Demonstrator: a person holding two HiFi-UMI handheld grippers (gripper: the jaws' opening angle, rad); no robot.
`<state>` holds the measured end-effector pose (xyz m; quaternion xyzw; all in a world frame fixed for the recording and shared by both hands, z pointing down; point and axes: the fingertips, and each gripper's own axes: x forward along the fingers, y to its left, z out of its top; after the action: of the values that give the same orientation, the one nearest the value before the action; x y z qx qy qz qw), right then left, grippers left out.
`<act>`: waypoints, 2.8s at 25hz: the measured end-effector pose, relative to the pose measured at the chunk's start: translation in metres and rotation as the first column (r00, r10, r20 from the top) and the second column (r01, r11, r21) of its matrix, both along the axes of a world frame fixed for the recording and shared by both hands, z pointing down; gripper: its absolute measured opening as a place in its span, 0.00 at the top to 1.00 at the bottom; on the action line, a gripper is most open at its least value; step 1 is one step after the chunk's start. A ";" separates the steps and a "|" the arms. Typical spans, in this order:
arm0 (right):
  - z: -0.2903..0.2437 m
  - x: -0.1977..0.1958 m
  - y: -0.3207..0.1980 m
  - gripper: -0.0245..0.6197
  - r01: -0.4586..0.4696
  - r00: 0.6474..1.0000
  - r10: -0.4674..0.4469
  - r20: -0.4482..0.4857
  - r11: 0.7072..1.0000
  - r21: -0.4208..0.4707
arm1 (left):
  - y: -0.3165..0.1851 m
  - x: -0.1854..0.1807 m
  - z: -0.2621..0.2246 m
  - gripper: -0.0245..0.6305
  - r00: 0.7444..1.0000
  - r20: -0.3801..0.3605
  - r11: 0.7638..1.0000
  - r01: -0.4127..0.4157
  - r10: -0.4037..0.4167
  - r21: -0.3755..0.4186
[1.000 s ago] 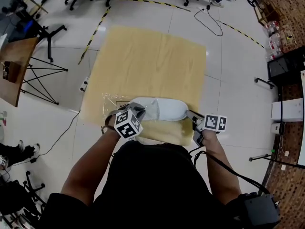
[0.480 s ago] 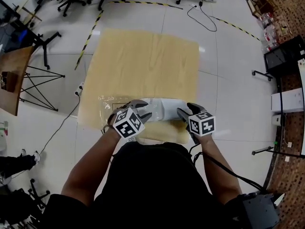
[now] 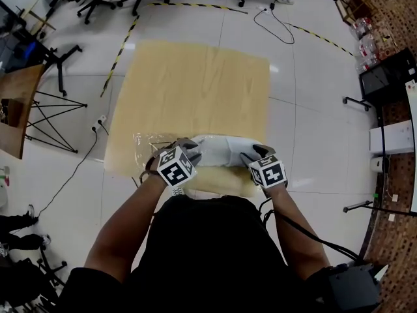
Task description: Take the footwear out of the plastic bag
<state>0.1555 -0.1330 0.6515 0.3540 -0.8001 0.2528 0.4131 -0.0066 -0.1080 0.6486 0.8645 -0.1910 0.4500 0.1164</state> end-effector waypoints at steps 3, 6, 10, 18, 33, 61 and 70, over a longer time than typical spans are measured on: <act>-0.002 0.018 0.005 0.62 -0.033 0.999 0.033 0.000 0.999 -0.007 | 0.002 -0.004 0.002 0.77 1.000 -0.001 1.000 -0.005 0.005 -0.005; -0.029 0.029 -0.006 0.59 -0.126 0.981 0.113 0.156 0.989 0.077 | 0.004 -0.007 0.003 0.78 1.000 -0.004 1.000 -0.002 0.002 -0.008; -0.027 0.075 -0.019 0.48 -0.442 0.835 0.428 0.347 0.896 -0.042 | 0.004 -0.009 0.004 0.81 1.000 -0.009 1.000 0.004 -0.004 -0.007; 0.011 0.065 0.009 0.65 -0.469 0.550 0.660 0.513 0.752 -0.464 | 0.008 -0.007 0.006 0.81 1.000 0.011 1.000 -0.027 0.027 0.000; -0.076 0.156 0.015 0.85 -0.535 0.146 0.651 0.745 0.685 -0.494 | -0.044 -0.030 0.019 0.86 0.990 0.141 0.998 0.002 -0.011 0.068; -0.048 -0.016 0.018 0.85 -0.396 0.265 0.649 0.714 0.748 -0.533 | -0.095 -0.057 -0.094 0.88 0.914 -0.309 0.958 0.285 -0.265 0.021; -0.025 -0.052 0.012 0.77 -0.494 0.485 0.640 0.596 0.763 -0.417 | 0.010 -0.160 -0.090 0.95 0.853 -0.307 0.905 0.414 -0.423 -0.096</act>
<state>0.1037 -0.1206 0.6264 0.4318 -0.7030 0.5651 -0.0041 -0.1664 -0.0980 0.5586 0.8621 -0.3469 0.2697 0.2523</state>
